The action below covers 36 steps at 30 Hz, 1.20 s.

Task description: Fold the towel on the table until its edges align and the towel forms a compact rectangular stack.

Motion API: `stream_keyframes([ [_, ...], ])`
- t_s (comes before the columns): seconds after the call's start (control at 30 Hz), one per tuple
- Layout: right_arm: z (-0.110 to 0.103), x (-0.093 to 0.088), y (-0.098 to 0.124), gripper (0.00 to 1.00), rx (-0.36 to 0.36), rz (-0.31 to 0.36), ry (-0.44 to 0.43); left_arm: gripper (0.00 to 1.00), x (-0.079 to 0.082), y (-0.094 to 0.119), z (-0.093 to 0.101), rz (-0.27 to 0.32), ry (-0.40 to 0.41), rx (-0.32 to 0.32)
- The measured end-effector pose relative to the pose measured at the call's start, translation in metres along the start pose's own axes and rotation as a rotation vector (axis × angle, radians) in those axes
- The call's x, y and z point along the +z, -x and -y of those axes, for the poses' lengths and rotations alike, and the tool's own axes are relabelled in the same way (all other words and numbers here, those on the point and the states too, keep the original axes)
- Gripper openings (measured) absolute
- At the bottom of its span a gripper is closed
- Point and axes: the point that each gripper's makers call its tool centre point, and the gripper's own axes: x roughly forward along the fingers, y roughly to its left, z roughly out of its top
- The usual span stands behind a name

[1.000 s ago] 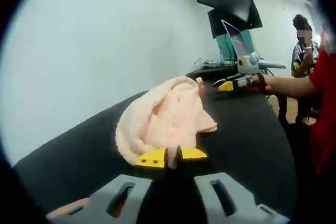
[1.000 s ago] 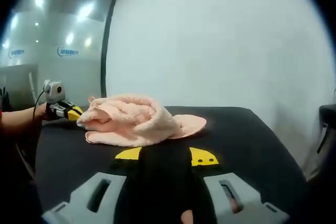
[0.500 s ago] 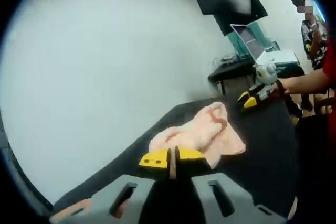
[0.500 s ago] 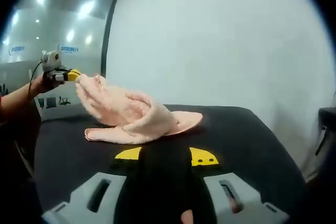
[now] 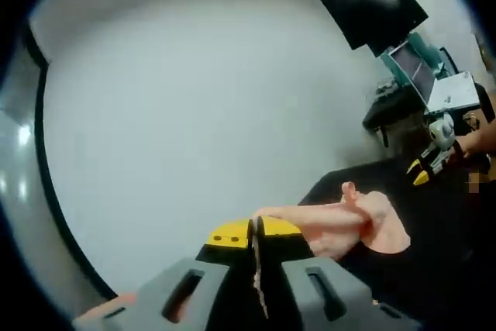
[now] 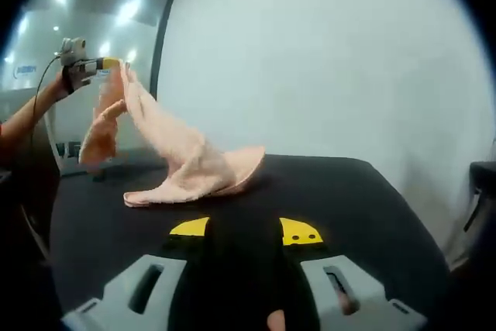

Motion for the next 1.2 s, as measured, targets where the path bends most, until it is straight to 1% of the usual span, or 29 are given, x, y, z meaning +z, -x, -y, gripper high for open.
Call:
stream_keyframes([
  [0.03,0.000,0.000,0.000,0.30,0.000,0.000,0.001,0.00,0.004,0.001,-0.009,-0.007,-0.017,0.019],
  [0.1,0.000,0.000,0.000,0.30,-0.001,0.003,0.002,0.00,0.013,0.005,-0.017,-0.014,-0.035,0.029],
  [0.13,0.000,0.001,0.000,0.30,-0.002,0.003,0.003,0.00,0.018,0.007,-0.025,-0.018,-0.054,0.039],
  [0.2,0.000,0.001,0.001,0.30,-0.004,0.004,0.005,0.00,0.024,0.011,-0.041,-0.034,-0.076,0.069],
  [0.3,0.003,0.000,-0.002,0.30,-0.003,0.002,0.008,0.00,0.035,0.018,-0.061,-0.031,-0.097,0.110],
  [0.37,0.005,0.000,-0.004,0.30,-0.005,0.000,0.011,0.01,0.045,0.022,-0.065,-0.022,-0.102,0.115],
  [0.4,0.006,-0.001,-0.006,0.30,-0.005,-0.001,0.013,0.01,0.047,0.023,-0.065,-0.022,-0.102,0.114],
  [0.43,0.006,-0.001,-0.007,0.30,-0.005,-0.004,0.015,0.01,0.043,0.022,-0.061,-0.038,-0.113,0.101],
  [0.5,0.006,-0.002,-0.007,0.30,-0.009,-0.007,0.022,0.01,0.017,0.019,-0.051,-0.122,-0.175,0.085],
  [0.53,0.007,-0.002,-0.007,0.30,-0.010,-0.008,0.024,0.01,0.000,0.016,-0.039,-0.153,-0.166,0.054],
  [0.57,0.008,-0.002,-0.007,0.30,-0.011,-0.008,0.025,0.01,-0.019,0.014,-0.023,-0.175,-0.122,0.010],
  [0.6,0.009,-0.003,-0.008,0.30,-0.011,-0.009,0.028,0.02,-0.039,0.012,-0.003,-0.201,-0.067,-0.057],
  [0.63,0.010,-0.003,-0.009,0.30,-0.012,-0.011,0.030,0.04,-0.060,0.010,0.023,-0.220,0.018,-0.162],
  [0.67,0.011,-0.005,-0.010,0.30,-0.013,-0.015,0.034,0.12,-0.083,0.013,0.050,-0.255,0.087,-0.278],
  [0.7,0.012,-0.006,-0.011,0.30,-0.013,-0.020,0.039,0.27,-0.096,0.014,0.063,-0.275,0.127,-0.328],
  [0.73,0.010,-0.006,-0.012,0.30,-0.010,-0.026,0.045,0.44,-0.119,0.017,0.081,-0.312,0.174,-0.394],
  [0.77,0.010,-0.007,-0.013,0.30,-0.008,-0.030,0.049,0.56,-0.130,0.020,0.085,-0.333,0.171,-0.411],
  [0.8,0.008,-0.006,-0.013,0.31,-0.003,-0.027,0.055,0.56,-0.141,0.023,0.084,-0.324,0.164,-0.399],
  [0.83,0.006,-0.004,-0.012,0.32,0.004,-0.018,0.055,0.53,-0.142,0.026,0.081,-0.286,0.195,-0.386],
  [0.87,0.001,-0.003,-0.011,0.32,0.022,-0.012,0.043,0.50,-0.142,0.029,0.073,-0.249,0.246,-0.372],
  [0.93,-0.006,-0.006,-0.013,0.32,0.050,-0.019,0.044,0.50,-0.139,0.039,0.056,-0.192,0.370,-0.354],
  [0.97,-0.007,-0.009,-0.014,0.32,0.054,-0.032,0.057,0.50,-0.140,0.044,0.045,-0.171,0.403,-0.336],
  [1.0,-0.007,-0.012,-0.014,0.32,0.048,-0.050,0.076,0.49,-0.147,0.048,0.031,-0.164,0.425,-0.308],
  [1.03,-0.007,-0.014,-0.015,0.32,0.044,-0.057,0.088,0.46,-0.158,0.052,0.019,-0.181,0.454,-0.284],
  [1.07,-0.008,-0.013,-0.016,0.32,0.045,-0.055,0.095,0.41,-0.172,0.056,0.009,-0.210,0.489,-0.266],
  [1.1,-0.009,-0.012,-0.015,0.32,0.047,-0.053,0.098,0.38,-0.187,0.060,0.002,-0.240,0.533,-0.251],
  [1.17,-0.008,-0.011,-0.015,0.32,0.043,-0.048,0.103,0.38,-0.214,0.065,0.003,-0.285,0.588,-0.207],
  [1.2,-0.007,-0.011,-0.014,0.32,0.036,-0.049,0.108,0.38,-0.231,0.065,-0.001,-0.298,0.617,-0.180],
])
